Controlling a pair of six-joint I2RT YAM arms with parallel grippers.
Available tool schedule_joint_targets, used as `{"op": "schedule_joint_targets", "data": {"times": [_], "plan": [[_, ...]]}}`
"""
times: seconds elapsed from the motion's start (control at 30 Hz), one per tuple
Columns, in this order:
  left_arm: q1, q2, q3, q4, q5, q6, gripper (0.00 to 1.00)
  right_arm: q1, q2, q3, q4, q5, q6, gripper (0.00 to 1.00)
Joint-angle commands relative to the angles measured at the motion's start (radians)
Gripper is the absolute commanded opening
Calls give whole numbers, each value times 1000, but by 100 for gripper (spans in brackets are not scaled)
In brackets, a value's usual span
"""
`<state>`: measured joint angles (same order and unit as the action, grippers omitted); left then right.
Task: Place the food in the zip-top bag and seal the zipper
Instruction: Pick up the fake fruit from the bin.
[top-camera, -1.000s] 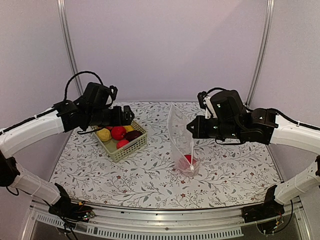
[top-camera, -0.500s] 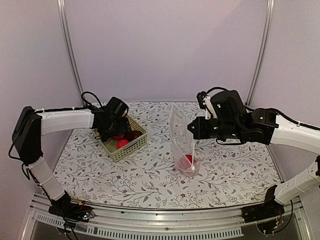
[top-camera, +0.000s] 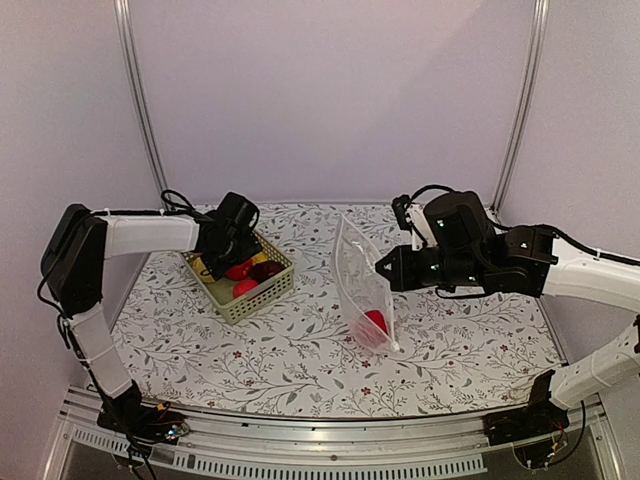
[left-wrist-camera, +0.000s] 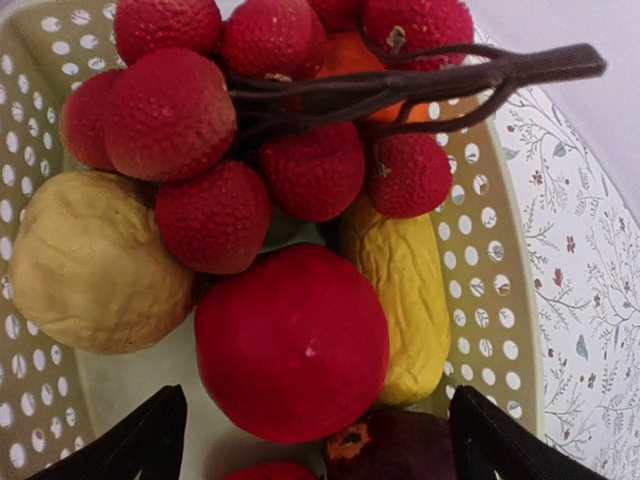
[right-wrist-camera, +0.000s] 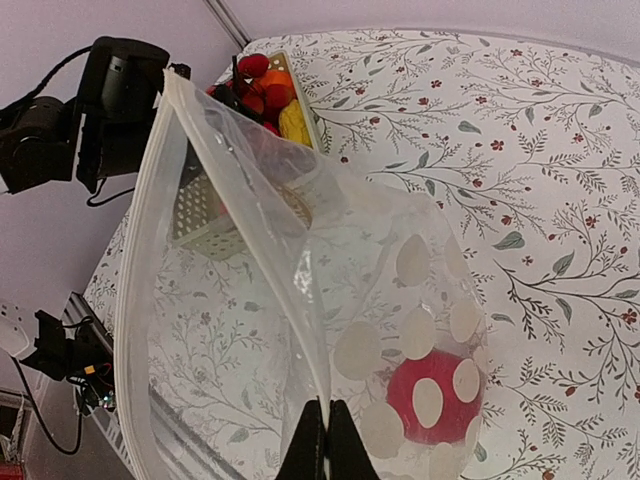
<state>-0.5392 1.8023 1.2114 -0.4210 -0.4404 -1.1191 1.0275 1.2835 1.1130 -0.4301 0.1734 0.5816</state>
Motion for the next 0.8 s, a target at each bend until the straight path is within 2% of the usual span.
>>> {"op": "schedule_joint_targets", "data": {"times": [0.0,0.47,0.77], "plan": [[35,42,17,18,-31,-25,90,5,-33,-19,23,19,-12,0],[69,129,45,30,6,-21,86,5,2,11,29,3,-31,0],[75,172,57,25,23,-15,87,6,4,12,29,8,-28,0]]}}
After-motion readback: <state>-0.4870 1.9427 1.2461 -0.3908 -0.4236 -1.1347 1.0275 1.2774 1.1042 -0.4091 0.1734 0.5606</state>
